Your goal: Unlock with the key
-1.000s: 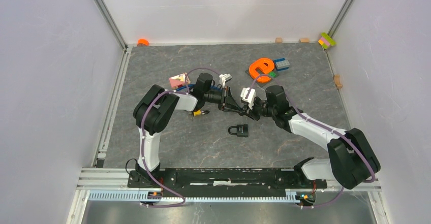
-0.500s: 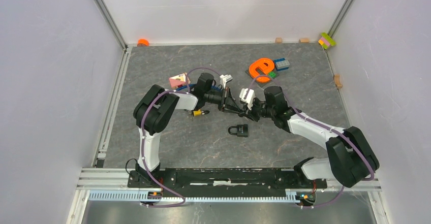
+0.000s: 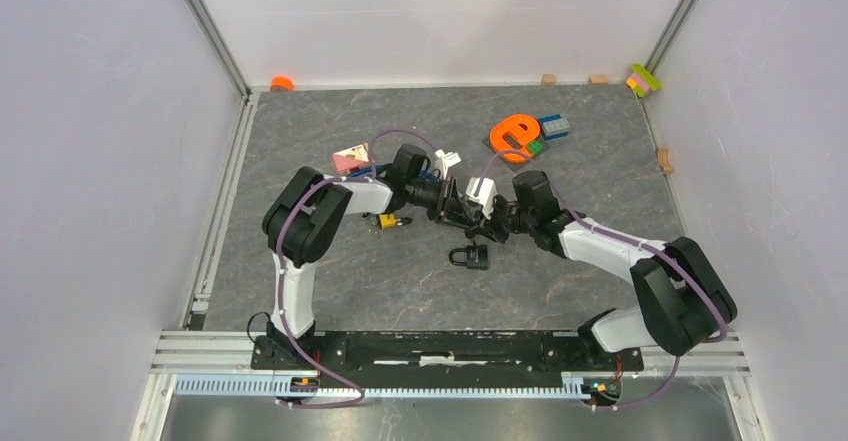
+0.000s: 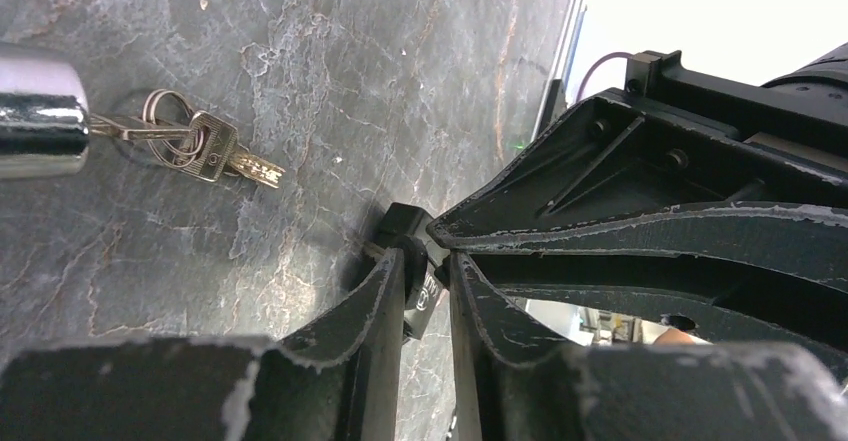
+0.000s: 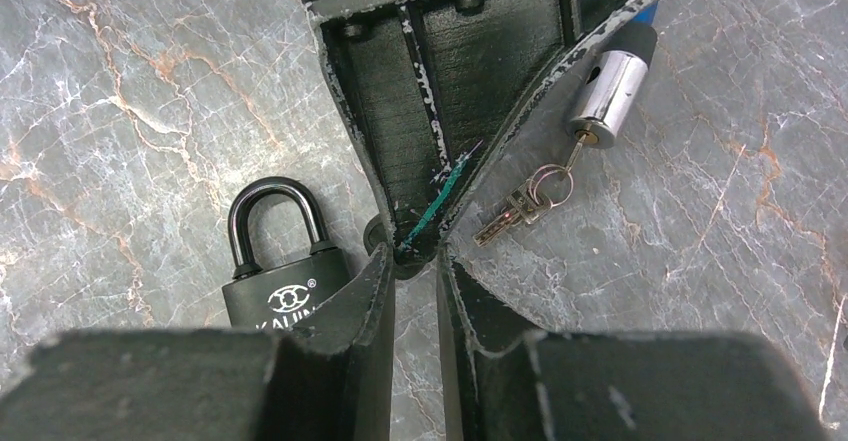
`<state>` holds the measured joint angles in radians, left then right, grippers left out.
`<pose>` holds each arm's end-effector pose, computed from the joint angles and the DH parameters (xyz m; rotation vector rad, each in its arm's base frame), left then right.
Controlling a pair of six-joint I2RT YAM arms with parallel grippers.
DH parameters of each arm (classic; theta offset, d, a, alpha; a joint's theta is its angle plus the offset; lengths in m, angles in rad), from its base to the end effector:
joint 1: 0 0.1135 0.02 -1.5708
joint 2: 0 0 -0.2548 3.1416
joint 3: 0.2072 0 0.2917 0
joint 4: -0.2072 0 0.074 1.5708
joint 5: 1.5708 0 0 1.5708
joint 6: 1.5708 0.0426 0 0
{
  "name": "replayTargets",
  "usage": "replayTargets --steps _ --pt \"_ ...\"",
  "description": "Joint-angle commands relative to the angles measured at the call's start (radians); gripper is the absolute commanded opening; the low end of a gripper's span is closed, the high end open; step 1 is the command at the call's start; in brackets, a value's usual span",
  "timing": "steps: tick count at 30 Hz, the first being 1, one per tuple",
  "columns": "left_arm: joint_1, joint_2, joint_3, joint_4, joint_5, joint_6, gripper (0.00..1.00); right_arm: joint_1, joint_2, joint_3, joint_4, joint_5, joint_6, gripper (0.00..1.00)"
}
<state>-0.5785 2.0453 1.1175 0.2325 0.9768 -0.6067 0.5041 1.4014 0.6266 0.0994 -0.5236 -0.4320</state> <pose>0.3413 -0.2651 0.0850 0.5634 2.4102 -1.6866 0.2608 0.1682 0.1385 -1.2412 1.8299 0.6252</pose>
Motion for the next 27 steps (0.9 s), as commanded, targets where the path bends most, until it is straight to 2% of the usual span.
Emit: replayTargets --steps 1,18,27 --pt "-0.003 -0.036 0.033 -0.115 -0.033 0.141 0.30 -0.007 -0.015 0.046 0.022 0.041 -0.001 0.24" --pt "-0.003 -0.030 0.038 -0.171 -0.023 0.184 0.32 -0.013 -0.040 0.035 -0.004 0.049 -0.005 0.26" --pt "-0.003 -0.018 0.041 -0.167 -0.021 0.176 0.21 -0.013 -0.040 0.032 -0.006 0.049 -0.007 0.26"
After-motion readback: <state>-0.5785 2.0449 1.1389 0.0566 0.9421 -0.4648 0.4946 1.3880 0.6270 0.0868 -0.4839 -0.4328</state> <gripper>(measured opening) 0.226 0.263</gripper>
